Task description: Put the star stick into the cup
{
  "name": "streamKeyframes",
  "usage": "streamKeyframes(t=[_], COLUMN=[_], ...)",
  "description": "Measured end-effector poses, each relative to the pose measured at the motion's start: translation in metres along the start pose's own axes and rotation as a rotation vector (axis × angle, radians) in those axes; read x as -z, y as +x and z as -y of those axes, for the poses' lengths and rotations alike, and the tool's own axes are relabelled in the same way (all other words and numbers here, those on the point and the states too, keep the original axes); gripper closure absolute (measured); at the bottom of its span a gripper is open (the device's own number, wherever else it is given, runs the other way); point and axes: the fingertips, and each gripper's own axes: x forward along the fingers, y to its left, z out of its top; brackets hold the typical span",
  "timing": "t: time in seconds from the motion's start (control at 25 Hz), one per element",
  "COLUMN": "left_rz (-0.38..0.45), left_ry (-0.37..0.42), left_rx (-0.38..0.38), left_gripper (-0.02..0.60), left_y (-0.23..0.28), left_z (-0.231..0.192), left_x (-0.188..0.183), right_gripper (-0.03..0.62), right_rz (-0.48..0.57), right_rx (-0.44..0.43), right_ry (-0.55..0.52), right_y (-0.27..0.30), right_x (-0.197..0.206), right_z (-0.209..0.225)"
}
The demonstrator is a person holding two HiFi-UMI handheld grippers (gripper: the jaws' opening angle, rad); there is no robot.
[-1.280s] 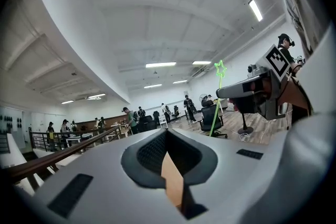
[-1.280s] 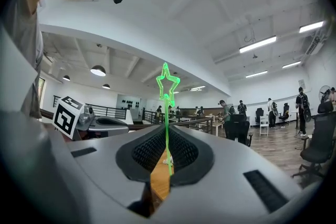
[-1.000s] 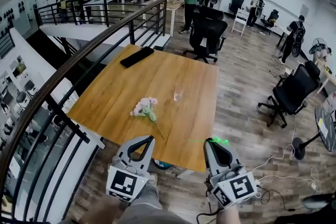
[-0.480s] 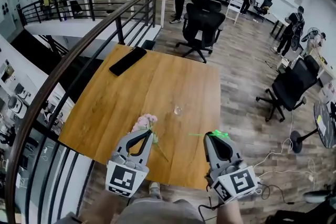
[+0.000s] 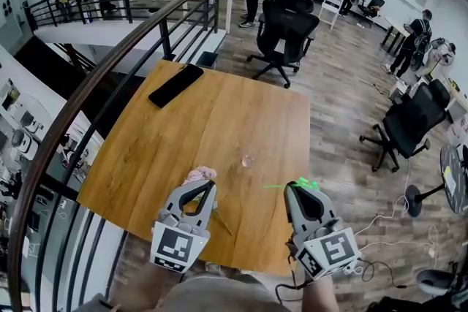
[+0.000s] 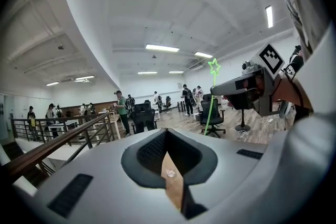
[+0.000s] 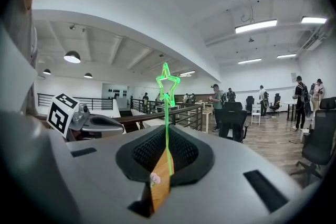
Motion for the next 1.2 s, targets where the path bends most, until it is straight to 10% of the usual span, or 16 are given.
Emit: streamKeyframes(t=[0.64, 1.2], left_rz=[-0.008, -0.145], left_ry=[0.028, -0.052], left_rx=[-0.05, -0.021], left_gripper=[0.566, 0.566], left_y=[0.085, 0.134], left_z=[-0.038, -0.037], left_x=[-0.009, 0.067], right_gripper=[0.554, 0.554], right_rz=[0.06, -0.146], right_rx=[-0.026, -0.035], right_ry=[-0.061, 0.007], right_y=[0.1, 0.185], right_x=[-0.023, 0.105], right_z=[0.072, 0.096])
